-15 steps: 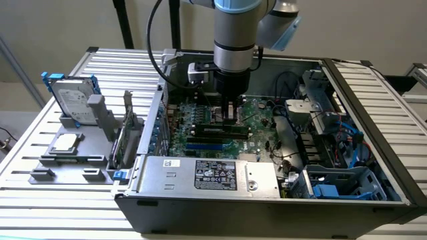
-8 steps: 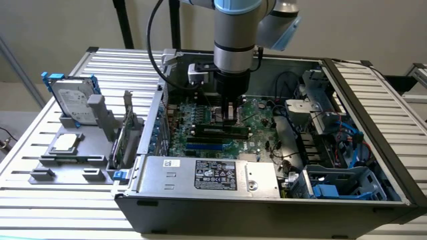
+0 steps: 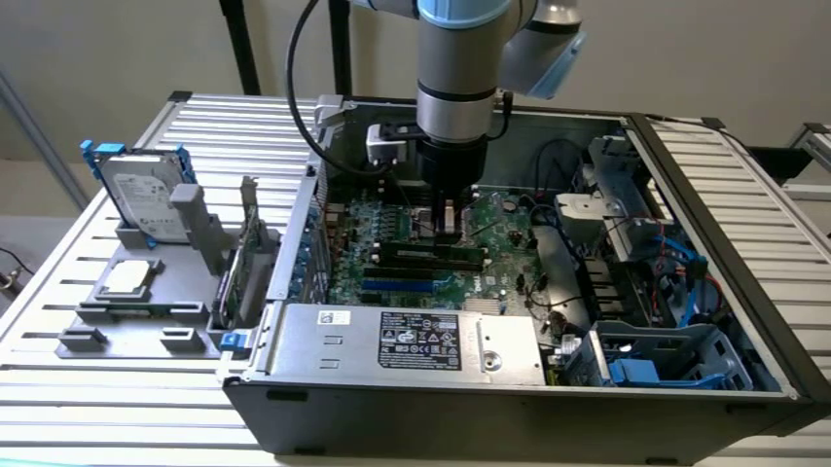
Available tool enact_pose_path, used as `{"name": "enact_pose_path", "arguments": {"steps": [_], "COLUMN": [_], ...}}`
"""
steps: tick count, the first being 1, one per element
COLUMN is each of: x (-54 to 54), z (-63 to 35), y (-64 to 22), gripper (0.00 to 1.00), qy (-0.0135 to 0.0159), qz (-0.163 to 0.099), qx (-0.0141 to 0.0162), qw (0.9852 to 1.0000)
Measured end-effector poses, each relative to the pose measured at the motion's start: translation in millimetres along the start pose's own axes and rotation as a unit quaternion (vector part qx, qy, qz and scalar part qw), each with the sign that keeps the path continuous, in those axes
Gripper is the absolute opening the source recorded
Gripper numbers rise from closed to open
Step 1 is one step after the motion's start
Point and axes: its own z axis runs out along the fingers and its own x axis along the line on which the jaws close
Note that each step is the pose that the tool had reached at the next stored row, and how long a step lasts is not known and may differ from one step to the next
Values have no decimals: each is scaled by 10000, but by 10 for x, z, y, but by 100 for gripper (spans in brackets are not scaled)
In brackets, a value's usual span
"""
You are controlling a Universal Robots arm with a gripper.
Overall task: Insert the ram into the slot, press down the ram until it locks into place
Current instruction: 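Insert the ram into the slot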
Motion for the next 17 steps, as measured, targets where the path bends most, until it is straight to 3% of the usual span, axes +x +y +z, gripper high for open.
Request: {"name": "enact_pose_path", "arguments": {"steps": [17], "x": [9], "z": [6], "y": [1], "gripper": [13], "qy": [6], "qz": [-1], "qx": [1], "qw": [10000]}}
